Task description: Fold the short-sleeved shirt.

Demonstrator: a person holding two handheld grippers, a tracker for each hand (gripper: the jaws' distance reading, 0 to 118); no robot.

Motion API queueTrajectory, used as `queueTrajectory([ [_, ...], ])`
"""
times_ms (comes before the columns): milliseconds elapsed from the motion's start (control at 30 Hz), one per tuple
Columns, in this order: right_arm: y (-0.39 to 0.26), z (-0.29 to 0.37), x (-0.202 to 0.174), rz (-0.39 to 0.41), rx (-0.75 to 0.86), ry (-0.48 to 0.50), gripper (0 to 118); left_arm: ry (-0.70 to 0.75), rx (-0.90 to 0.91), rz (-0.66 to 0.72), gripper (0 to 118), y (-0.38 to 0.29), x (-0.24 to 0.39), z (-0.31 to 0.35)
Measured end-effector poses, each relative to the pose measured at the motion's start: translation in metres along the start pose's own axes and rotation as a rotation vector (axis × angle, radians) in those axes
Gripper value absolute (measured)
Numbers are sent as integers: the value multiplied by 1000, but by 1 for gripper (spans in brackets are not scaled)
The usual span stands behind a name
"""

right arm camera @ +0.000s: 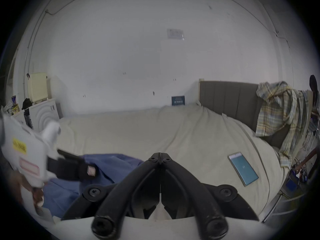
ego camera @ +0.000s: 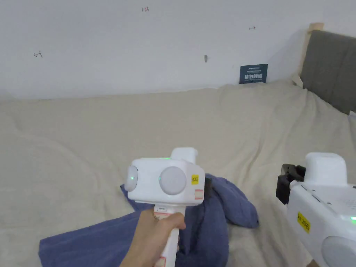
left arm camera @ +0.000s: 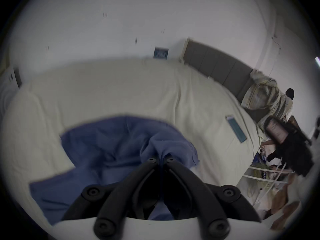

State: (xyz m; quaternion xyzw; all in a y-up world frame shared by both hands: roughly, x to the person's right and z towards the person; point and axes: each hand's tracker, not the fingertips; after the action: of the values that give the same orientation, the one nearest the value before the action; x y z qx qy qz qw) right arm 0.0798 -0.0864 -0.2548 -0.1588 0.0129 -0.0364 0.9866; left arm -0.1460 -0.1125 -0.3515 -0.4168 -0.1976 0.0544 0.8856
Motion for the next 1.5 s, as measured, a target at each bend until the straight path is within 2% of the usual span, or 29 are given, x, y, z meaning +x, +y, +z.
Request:
queueTrajectory([
  [67,-10,-5,4,-5,-36,-5,0,-14,-55,51,3,-16,-5,-20],
  [267,-21,-18,4,-22,-88,-4,0,21,-60,33,6,-21,-14,-23],
  [300,-21,-18,2,-25,-90,1,0,6,-61,46,15,-19,-17,-21],
  [333,-21,-20,-1,-26,-93,7,0,-3,-58,57,33,-17,-19,-19],
  [367,-21,-20,-3,-26,-94,13,0,-14,-59,58,62,-17,-21,-14],
  [400,-20,-21,-7,-23,-94,21,0,-27,-55,61,80,-16,-23,-11],
  [467,-19,-22,-13,-15,-96,36,0,-71,-76,34,107,-9,-27,-6],
  [600,-16,-22,-25,-14,-97,79,0,-146,-9,78,109,-7,-48,20],
  [700,-11,-20,-36,0,-87,100,0,-127,44,153,109,-12,-70,46],
  [800,-7,-20,-47,20,-78,126,0,-108,17,87,109,-16,-89,79],
  [833,-7,-20,-51,28,-76,133,0,-38,-25,47,109,-17,-95,90],
  [900,-6,-22,-59,39,-74,146,0,140,14,-10,109,-25,-104,108],
  [933,-6,-23,-64,37,-76,153,0,219,9,-54,109,-29,-112,116],
  [1000,-6,-25,-73,32,-79,181,0,303,-4,6,106,-36,-135,128],
  [1133,-7,-27,-94,65,-82,221,0,227,109,285,86,-64,-191,159],
  [1167,-7,-27,-99,78,-83,230,0,241,139,320,55,-71,-200,163],
  [1200,-7,-28,-104,95,-82,237,0,289,134,331,35,-76,-209,165],
  [1233,-8,-29,-109,108,-82,244,0,358,114,325,20,-81,-215,165],
  [1300,-8,-31,-116,127,-83,255,0,464,57,276,9,-89,-223,161],
  [1333,-8,-32,-120,132,-84,259,0,470,54,278,1,-94,-228,159],
  [1500,-10,-40,-130,144,-100,271,0,355,68,426,0,-105,-255,149],
])
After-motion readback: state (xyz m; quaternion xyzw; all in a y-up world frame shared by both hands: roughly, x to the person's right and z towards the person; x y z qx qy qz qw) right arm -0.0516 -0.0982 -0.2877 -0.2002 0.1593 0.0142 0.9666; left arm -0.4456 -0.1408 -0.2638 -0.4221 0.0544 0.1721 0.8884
